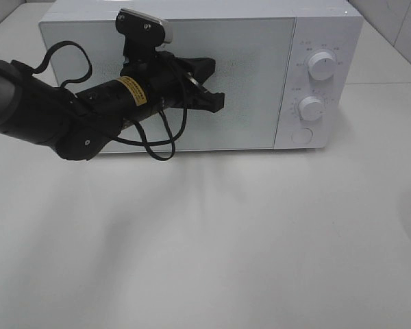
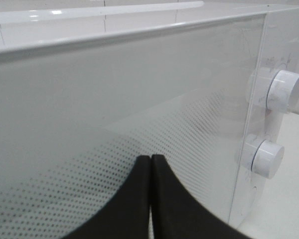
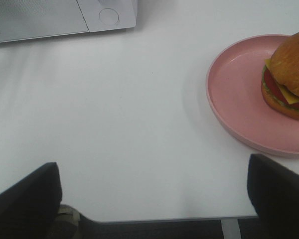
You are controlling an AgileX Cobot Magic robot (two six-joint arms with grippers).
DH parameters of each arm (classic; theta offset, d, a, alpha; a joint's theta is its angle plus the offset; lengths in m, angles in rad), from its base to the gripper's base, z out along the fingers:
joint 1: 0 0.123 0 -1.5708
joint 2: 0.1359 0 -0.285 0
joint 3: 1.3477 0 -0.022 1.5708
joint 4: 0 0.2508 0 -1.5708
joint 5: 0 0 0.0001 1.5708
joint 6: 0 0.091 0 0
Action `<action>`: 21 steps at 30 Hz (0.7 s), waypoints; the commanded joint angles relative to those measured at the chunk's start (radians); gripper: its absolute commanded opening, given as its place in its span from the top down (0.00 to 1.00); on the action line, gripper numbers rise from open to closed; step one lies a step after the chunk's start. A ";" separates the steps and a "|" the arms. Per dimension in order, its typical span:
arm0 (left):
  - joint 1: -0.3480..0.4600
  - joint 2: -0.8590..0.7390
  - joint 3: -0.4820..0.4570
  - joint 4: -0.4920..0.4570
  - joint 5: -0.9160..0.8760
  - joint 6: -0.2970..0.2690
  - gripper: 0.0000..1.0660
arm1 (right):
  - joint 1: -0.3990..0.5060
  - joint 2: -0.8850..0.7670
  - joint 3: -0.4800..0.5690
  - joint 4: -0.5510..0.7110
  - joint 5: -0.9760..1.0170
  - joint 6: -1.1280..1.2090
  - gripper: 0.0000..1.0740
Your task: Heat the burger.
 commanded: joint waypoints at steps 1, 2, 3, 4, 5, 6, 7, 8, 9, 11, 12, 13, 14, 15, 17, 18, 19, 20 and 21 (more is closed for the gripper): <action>0.034 -0.029 -0.058 -0.273 0.084 -0.017 1.00 | -0.003 -0.031 0.002 0.003 -0.004 -0.003 0.09; 0.034 -0.029 -0.058 -0.273 0.084 -0.017 1.00 | -0.003 -0.031 0.002 0.003 -0.004 -0.003 0.09; 0.029 -0.036 -0.058 -0.273 0.105 -0.015 1.00 | -0.003 -0.031 0.002 0.003 -0.004 -0.003 0.09; 0.016 -0.061 -0.058 -0.273 0.166 -0.008 1.00 | -0.003 -0.031 0.002 0.003 -0.004 -0.003 0.09; 0.016 -0.061 -0.058 -0.273 0.166 -0.008 1.00 | -0.003 -0.031 0.002 0.003 -0.004 -0.003 0.09; 0.003 -0.095 -0.058 -0.273 0.225 0.001 1.00 | -0.003 -0.031 0.002 0.003 -0.004 -0.003 0.09; 0.003 -0.095 -0.058 -0.273 0.225 0.001 1.00 | -0.003 -0.031 0.002 0.003 -0.004 -0.003 0.09; -0.005 -0.120 -0.058 -0.272 0.272 0.012 1.00 | -0.003 -0.031 0.002 0.003 -0.004 -0.003 0.09; -0.005 -0.120 -0.058 -0.272 0.272 0.012 1.00 | -0.003 -0.031 0.002 0.003 -0.004 -0.003 0.09; -0.022 -0.173 -0.058 -0.271 0.387 0.052 1.00 | -0.003 -0.031 0.002 0.003 -0.004 -0.003 0.09; -0.022 -0.173 -0.058 -0.271 0.387 0.052 1.00 | -0.003 -0.031 0.002 0.003 -0.004 -0.003 0.09; -0.027 -0.187 -0.058 -0.271 0.429 0.060 1.00 | -0.003 -0.031 0.002 0.003 -0.004 -0.003 0.09; -0.041 -0.227 -0.058 -0.271 0.530 0.078 1.00 | -0.003 -0.031 0.002 0.003 -0.004 -0.003 0.09; -0.041 -0.227 -0.058 -0.271 0.530 0.078 1.00 | -0.003 -0.031 0.002 0.003 -0.004 -0.003 0.09; -0.062 -0.290 -0.058 -0.270 0.696 0.104 1.00 | -0.003 -0.031 0.002 0.003 -0.004 -0.003 0.09; -0.062 -0.290 -0.058 -0.270 0.696 0.104 1.00 | -0.003 -0.031 0.002 0.003 -0.004 -0.003 0.09; -0.077 -0.332 -0.058 -0.270 0.842 0.125 1.00 | -0.003 -0.031 0.002 0.003 -0.004 -0.003 0.09; -0.084 -0.353 -0.058 -0.270 0.914 0.137 1.00 | -0.003 -0.031 0.002 0.003 -0.004 -0.003 0.09; -0.084 -0.353 -0.058 -0.270 0.914 0.137 1.00 | -0.003 -0.031 0.002 0.003 -0.004 -0.003 0.09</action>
